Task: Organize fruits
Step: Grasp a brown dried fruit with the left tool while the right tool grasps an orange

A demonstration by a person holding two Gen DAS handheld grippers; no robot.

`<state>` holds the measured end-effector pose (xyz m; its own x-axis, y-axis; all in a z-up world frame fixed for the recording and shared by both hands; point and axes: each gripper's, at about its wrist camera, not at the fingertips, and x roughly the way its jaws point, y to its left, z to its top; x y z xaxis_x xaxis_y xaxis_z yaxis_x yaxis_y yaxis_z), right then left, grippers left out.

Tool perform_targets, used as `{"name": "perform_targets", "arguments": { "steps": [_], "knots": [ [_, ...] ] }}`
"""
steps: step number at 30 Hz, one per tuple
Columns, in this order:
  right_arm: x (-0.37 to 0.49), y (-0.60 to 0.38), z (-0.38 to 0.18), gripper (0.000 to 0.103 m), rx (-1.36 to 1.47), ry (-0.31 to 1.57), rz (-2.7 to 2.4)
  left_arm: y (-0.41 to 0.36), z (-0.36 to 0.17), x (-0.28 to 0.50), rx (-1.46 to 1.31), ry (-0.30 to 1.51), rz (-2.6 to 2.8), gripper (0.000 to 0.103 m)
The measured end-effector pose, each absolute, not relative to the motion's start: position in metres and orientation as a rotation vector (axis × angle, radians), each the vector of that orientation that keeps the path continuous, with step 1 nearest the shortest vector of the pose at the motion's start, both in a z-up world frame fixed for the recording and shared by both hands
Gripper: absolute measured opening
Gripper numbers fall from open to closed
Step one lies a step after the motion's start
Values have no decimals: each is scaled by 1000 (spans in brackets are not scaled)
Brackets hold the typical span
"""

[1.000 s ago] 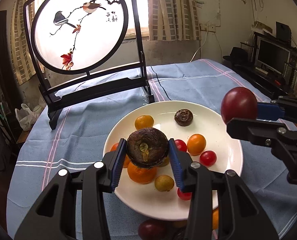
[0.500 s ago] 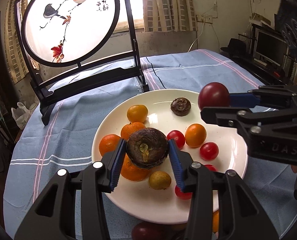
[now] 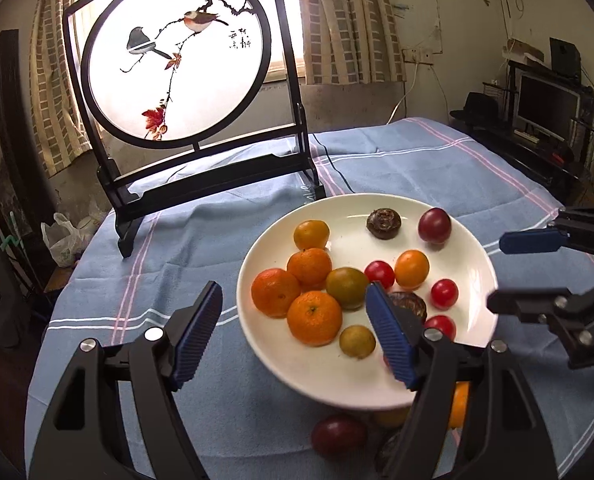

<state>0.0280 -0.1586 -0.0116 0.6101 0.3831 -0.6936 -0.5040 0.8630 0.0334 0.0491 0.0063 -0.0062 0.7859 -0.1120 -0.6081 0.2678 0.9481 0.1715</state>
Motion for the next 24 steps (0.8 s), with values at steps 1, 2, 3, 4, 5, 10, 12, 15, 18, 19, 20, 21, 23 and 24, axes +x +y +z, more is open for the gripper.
{"name": "perform_targets", "arguments": {
  "steps": [1, 2, 3, 4, 5, 10, 12, 15, 18, 19, 20, 21, 23, 24],
  "knots": [
    [16, -155, -16, 60, -192, 771, 545, 10, -8, 41, 267, 643, -216, 73],
    [6, -150, -22, 60, -218, 787, 565, 13, -10, 32, 274, 655, -234, 73],
    [-2, -145, -29, 60, -248, 803, 581, 16, -13, 24, 280, 669, -249, 73],
    [-9, -140, -36, 60, -279, 817, 592, 18, -18, 14, 289, 682, -265, 73],
    [-12, -135, -42, 60, -300, 830, 595, 20, -23, 4, 299, 695, -282, 73],
    [-4, -119, -62, 59, -328, 878, 588, 23, -51, -30, 295, 792, -354, 73],
    [2, -116, -66, 56, -329, 883, 586, 20, -62, -38, 290, 819, -375, 73],
    [5, -111, -71, 40, -338, 892, 597, 9, -73, -40, 305, 847, -389, 73],
    [-3, -116, -63, 40, -325, 873, 589, -3, -79, -36, 302, 870, -404, 73],
    [-7, -121, -58, 40, -311, 863, 595, -6, -79, -35, 296, 872, -408, 73],
    [-11, -127, -53, 40, -302, 853, 585, -10, -79, -33, 288, 871, -403, 73],
    [-12, -131, -50, 40, -300, 847, 574, -12, -79, -29, 275, 870, -397, 73],
    [-15, -140, -45, 40, -288, 840, 563, -17, -81, -24, 248, 887, -383, 71],
    [-18, -143, -43, 40, -288, 838, 560, -21, -84, -20, 238, 904, -364, 65]
  ]
}}
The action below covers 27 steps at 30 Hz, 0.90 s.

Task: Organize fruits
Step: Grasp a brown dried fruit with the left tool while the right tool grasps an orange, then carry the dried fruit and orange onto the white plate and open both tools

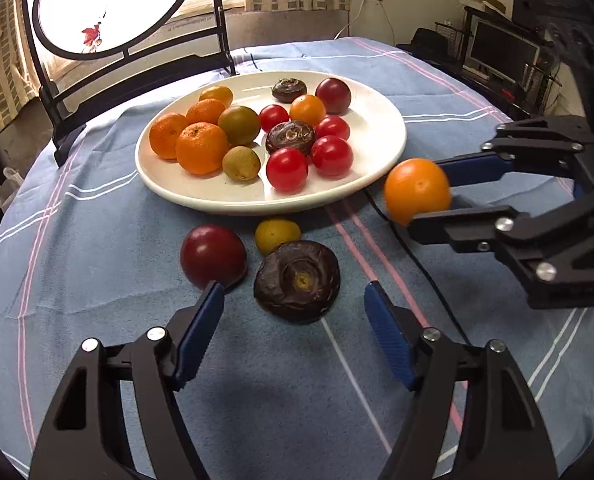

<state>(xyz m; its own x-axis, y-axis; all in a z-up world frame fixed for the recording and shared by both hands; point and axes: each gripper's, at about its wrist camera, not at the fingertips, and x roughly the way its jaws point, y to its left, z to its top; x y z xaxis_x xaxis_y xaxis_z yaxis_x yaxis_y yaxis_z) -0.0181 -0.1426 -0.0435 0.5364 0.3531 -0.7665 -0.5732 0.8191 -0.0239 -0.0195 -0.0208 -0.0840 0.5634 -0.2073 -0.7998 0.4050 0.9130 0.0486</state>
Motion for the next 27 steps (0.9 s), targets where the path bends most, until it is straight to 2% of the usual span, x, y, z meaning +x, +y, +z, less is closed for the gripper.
{"name": "perform_targets", "arguments": {
  "steps": [1, 3, 8, 14, 22, 27],
  "knots": [
    [-20, -144, -43, 40, -292, 835, 558, -24, -87, -16, 231, 922, -343, 55],
    [-23, -147, -43, 40, -288, 834, 561, -26, -91, -11, 185, 945, -316, 45],
    [-32, -152, -42, 40, -272, 820, 561, -24, -81, -20, 183, 913, -302, 44],
    [-37, -157, -22, 40, -243, 765, 546, -12, -41, -35, 243, 771, -268, 44],
    [-26, -160, 32, 40, -177, 604, 495, -13, 18, 0, 235, 620, -193, 44],
    [-4, -163, 39, 40, -142, 601, 467, -21, 30, 27, 218, 596, -179, 44]
  ]
}}
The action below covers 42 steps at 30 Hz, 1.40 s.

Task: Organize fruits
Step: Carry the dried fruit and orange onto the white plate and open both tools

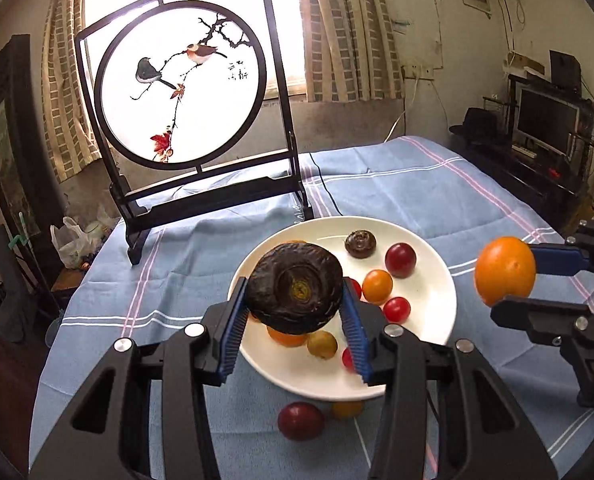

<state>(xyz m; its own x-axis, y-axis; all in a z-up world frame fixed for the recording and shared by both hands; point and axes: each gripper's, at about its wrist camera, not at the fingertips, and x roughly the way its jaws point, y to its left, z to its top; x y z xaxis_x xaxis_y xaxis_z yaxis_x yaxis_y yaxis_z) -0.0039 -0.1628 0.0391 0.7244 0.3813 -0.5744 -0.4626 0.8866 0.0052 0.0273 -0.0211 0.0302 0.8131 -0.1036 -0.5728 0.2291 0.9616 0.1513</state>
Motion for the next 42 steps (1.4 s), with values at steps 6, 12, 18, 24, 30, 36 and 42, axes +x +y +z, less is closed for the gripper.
{"name": "perform_targets", "arguments": {
  "steps": [6, 12, 18, 24, 30, 36, 42],
  "knots": [
    [21, -159, 31, 40, -126, 634, 449, -29, 17, 56, 219, 630, -166, 44],
    [40, -159, 20, 40, -116, 664, 438, -28, -1, 74, 233, 672, -153, 44],
    [62, -156, 10, 40, -111, 695, 424, -29, -13, 90, 251, 706, -149, 44],
    [95, -157, -1, 40, -92, 740, 382, -39, -24, 102, 297, 733, -156, 44],
    [125, -154, -15, 43, -79, 784, 367, -47, -33, 112, 339, 735, -134, 56],
    [111, -160, -2, 56, -57, 743, 361, -36, -18, 110, 319, 701, -115, 68],
    [40, -139, -7, 57, -138, 769, 526, 4, -7, 83, 283, 690, -115, 69]
  ]
}}
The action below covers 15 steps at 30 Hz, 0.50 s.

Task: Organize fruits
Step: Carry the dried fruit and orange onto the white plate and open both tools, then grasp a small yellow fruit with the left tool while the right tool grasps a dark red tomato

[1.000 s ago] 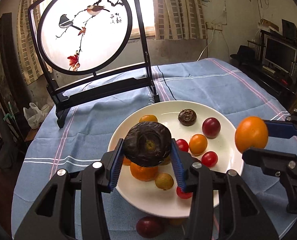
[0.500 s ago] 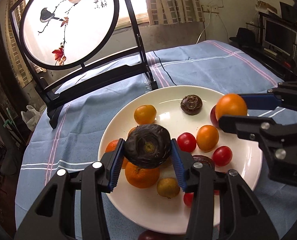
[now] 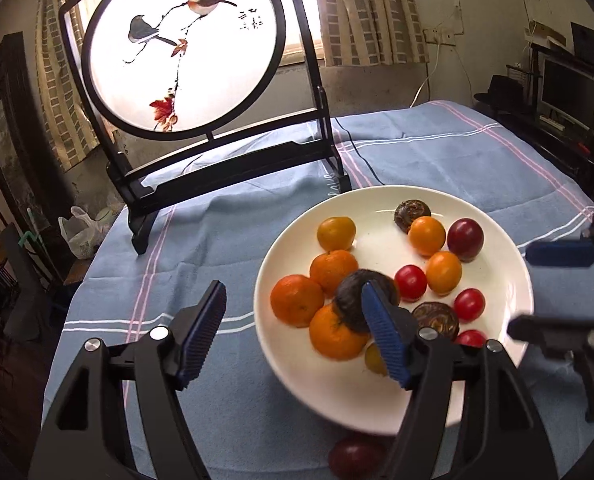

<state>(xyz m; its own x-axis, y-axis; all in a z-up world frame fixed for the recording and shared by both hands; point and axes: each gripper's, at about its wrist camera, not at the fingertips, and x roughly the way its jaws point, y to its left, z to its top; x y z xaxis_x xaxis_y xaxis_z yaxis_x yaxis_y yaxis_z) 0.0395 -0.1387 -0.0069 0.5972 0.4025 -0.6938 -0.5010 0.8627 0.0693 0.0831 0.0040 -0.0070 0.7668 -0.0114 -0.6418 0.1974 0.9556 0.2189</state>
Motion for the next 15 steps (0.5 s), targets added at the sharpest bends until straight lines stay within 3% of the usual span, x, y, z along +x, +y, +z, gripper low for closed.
{"name": "perform_targets", "arguments": {
  "steps": [5, 9, 15],
  "knots": [
    [-7, -97, -45, 55, -256, 834, 629, 42, -16, 48, 285, 717, -127, 70],
    [5, -80, -72, 44, -248, 924, 597, 66, -27, 24, 291, 754, -137, 70],
    [29, -69, -79, 40, -187, 932, 525, 76, -46, -6, 331, 793, -194, 70]
  ]
}}
